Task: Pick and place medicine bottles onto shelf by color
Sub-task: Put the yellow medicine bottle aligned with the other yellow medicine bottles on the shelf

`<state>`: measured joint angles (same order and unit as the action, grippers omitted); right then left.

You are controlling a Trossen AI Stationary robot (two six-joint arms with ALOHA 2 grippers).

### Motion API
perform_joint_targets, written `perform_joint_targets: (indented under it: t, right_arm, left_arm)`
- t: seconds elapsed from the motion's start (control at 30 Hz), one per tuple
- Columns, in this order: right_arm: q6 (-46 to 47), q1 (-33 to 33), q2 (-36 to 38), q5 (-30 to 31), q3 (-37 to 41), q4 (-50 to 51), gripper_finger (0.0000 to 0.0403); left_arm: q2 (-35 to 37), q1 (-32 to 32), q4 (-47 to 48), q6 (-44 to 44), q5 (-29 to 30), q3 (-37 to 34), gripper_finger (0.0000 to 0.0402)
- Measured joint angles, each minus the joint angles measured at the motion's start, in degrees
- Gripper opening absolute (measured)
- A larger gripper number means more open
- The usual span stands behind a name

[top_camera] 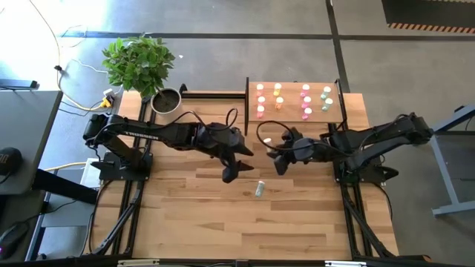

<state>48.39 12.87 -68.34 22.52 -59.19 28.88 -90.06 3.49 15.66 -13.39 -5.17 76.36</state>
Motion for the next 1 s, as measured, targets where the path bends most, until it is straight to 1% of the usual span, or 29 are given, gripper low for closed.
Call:
perform_joint_targets:
  t: [0.17, 0.33, 0.6, 0.83, 1.0]
  right_arm:
    - [-8.6, 1.7, 0.2, 3.7, -3.4, -1.6, 0.0084]
    - [-16.8, 2.3, 0.2, 3.8, -7.5, -1.8, 0.0084]
    - [-29.1, 2.3, 0.2, 3.8, -15.4, -1.2, 0.0084]
    - [-34.3, 2.3, 0.2, 3.2, -22.6, 3.6, 0.0084]
    - [-35.4, 2.3, 0.3, 3.1, -24.1, 4.6, 0.0084]
  left_arm:
    - [0.0, 1.2, -4.2, -1.9, -0.5, 0.0, 0.0252]
    - [0.0, 2.9, -11.2, -5.1, -3.0, 0.0, 0.0252]
    - [0.0, 5.2, -23.3, -7.7, -3.3, 0.0, 0.0252]
    - [0.0, 5.5, -34.5, -7.6, -3.3, 0.0, 0.0252]
    - [0.0, 5.5, -40.3, -7.5, -3.4, 0.0, 0.0252]
